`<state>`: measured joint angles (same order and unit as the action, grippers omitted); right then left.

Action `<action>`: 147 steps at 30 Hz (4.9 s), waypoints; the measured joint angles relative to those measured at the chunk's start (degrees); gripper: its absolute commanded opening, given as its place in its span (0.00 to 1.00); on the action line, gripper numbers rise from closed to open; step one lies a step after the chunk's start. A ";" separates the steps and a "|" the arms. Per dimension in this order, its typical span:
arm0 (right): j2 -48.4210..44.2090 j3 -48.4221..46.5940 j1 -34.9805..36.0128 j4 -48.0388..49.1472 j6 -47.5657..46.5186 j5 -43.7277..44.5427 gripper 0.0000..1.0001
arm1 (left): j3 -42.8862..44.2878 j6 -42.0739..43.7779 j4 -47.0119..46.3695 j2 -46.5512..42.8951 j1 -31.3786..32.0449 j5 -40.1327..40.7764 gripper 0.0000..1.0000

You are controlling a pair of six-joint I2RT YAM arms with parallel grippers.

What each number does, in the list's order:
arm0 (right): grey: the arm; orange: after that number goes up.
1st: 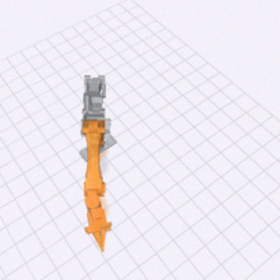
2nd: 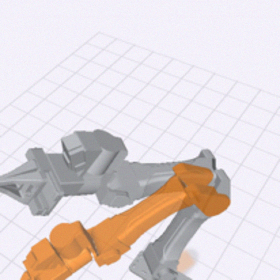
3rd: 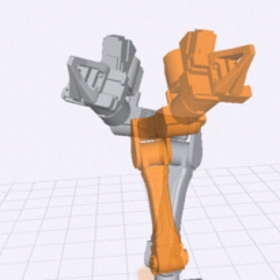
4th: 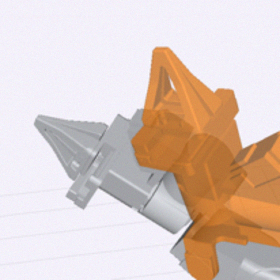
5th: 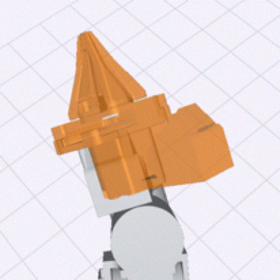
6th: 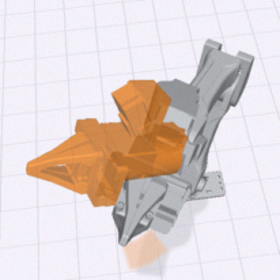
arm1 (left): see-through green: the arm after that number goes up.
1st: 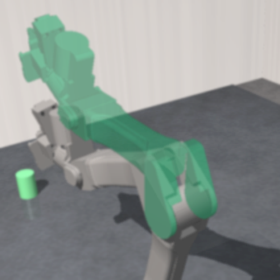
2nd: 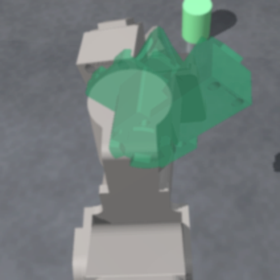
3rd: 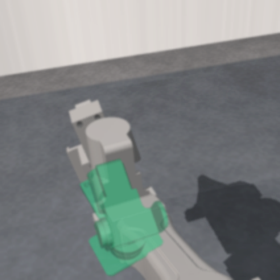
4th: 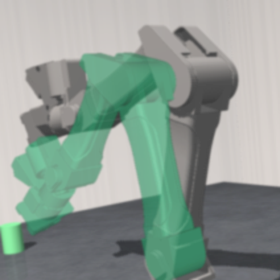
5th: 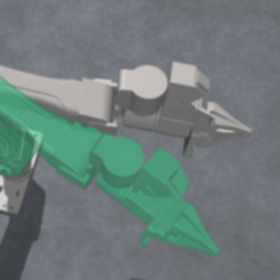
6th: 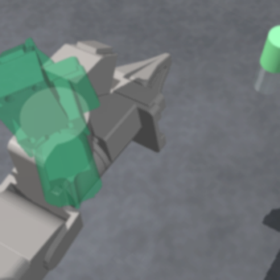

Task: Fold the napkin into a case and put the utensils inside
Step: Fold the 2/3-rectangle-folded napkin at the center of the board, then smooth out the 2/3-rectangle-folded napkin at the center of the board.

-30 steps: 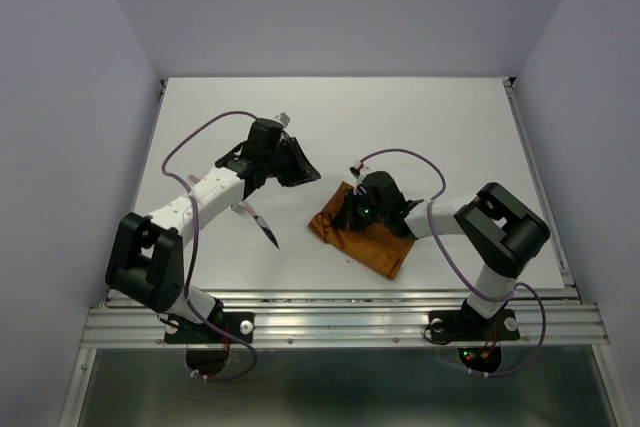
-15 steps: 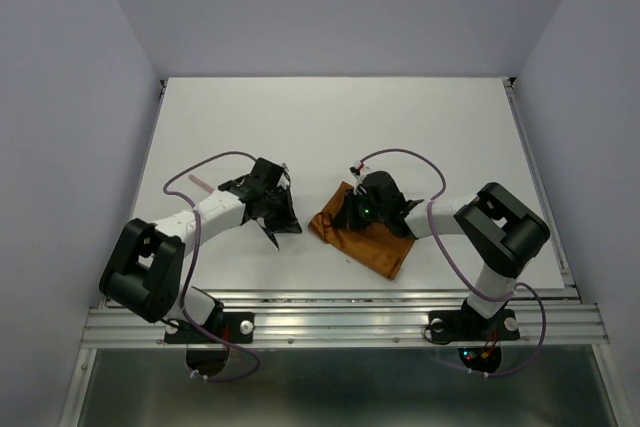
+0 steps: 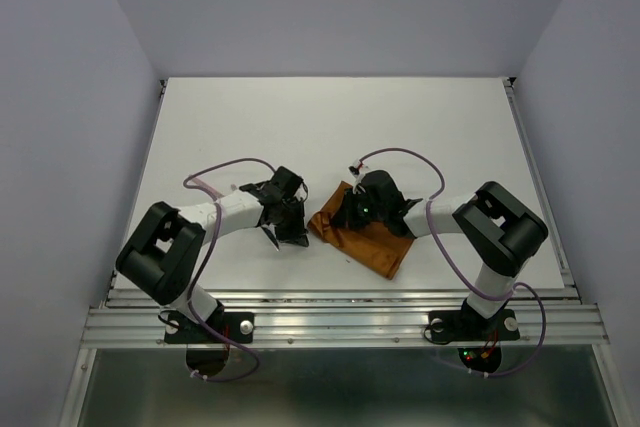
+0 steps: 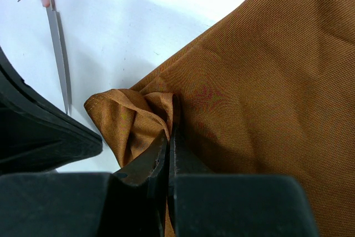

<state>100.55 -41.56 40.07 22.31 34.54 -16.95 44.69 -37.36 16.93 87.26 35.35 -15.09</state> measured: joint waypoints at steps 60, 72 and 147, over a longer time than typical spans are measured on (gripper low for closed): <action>-14.10 0.37 -0.26 -12.66 -2.27 7.78 0.74 | 12.81 -0.83 -10.75 15.85 1.05 -5.07 0.00; -44.72 8.52 -0.26 -41.99 7.45 21.03 0.01 | 12.79 -0.76 -12.83 16.63 1.33 -6.69 0.00; -42.07 9.66 18.38 -60.46 28.89 41.62 0.01 | 13.55 2.64 -11.08 16.61 2.29 -6.75 0.00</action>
<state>58.48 -31.90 58.46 -38.15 63.44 24.67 58.24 -34.72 5.85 103.88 37.65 -21.85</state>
